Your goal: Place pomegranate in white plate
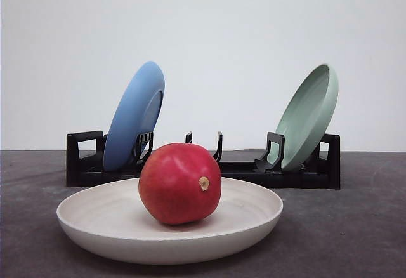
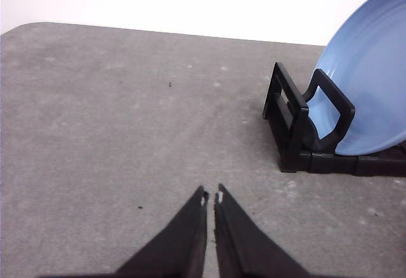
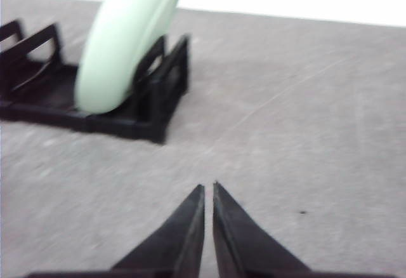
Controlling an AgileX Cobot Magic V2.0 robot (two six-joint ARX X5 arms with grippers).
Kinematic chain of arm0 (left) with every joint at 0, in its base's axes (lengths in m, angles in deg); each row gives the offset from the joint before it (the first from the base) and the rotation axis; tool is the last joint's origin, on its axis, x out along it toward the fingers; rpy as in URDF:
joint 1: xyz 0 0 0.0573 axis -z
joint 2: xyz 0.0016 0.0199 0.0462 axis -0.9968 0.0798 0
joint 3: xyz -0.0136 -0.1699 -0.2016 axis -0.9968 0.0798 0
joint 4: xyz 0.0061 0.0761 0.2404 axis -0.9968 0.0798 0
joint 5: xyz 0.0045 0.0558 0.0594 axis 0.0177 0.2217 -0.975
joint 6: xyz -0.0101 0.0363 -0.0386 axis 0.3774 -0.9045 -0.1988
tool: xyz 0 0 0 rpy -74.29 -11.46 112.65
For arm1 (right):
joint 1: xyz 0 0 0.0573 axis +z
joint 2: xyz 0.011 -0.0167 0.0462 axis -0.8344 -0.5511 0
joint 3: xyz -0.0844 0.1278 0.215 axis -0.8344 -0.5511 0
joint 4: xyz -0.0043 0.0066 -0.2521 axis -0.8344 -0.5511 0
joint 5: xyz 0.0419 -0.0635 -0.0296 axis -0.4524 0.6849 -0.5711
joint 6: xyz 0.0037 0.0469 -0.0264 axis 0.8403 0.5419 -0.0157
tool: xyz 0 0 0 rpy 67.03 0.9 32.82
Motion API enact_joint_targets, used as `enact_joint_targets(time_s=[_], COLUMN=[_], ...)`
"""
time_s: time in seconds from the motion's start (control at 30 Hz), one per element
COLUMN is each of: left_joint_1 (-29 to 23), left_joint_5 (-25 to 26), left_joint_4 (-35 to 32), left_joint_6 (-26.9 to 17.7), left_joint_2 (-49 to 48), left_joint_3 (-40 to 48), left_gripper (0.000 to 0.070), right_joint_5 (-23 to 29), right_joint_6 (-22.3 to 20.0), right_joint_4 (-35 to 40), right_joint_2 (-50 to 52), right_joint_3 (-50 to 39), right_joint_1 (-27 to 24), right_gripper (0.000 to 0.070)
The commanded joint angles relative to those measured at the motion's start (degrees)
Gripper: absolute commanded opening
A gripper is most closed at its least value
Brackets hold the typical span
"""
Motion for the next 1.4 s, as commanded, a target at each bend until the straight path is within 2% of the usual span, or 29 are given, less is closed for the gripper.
enact_joint_targets(time_s=[0.0, 0.13, 1.37], left_joint_1=[0.1, 0.1, 0.1], left_joint_5=[-0.2, -0.2, -0.2], left_joint_4=[0.1, 0.1, 0.2], left_joint_6=[-0.6, -0.6, -0.6], left_joint_2=[0.0, 0.0, 0.0], left_joint_3=[0.6, 0.6, 0.6], left_gripper=[0.0, 0.0, 0.0], right_joint_5=[0.9, 1.4, 1.3], right_joint_6=[0.9, 1.0, 1.0], right_joint_4=[1.4, 4.2, 4.2], right_joint_2=[1.3, 1.7, 1.7], right_joint_3=[-0.9, -2.6, -2.6], right_joint_1=[-0.6, -1.4, -2.2], right_gripper=[0.0017, 0.0017, 0.0017])
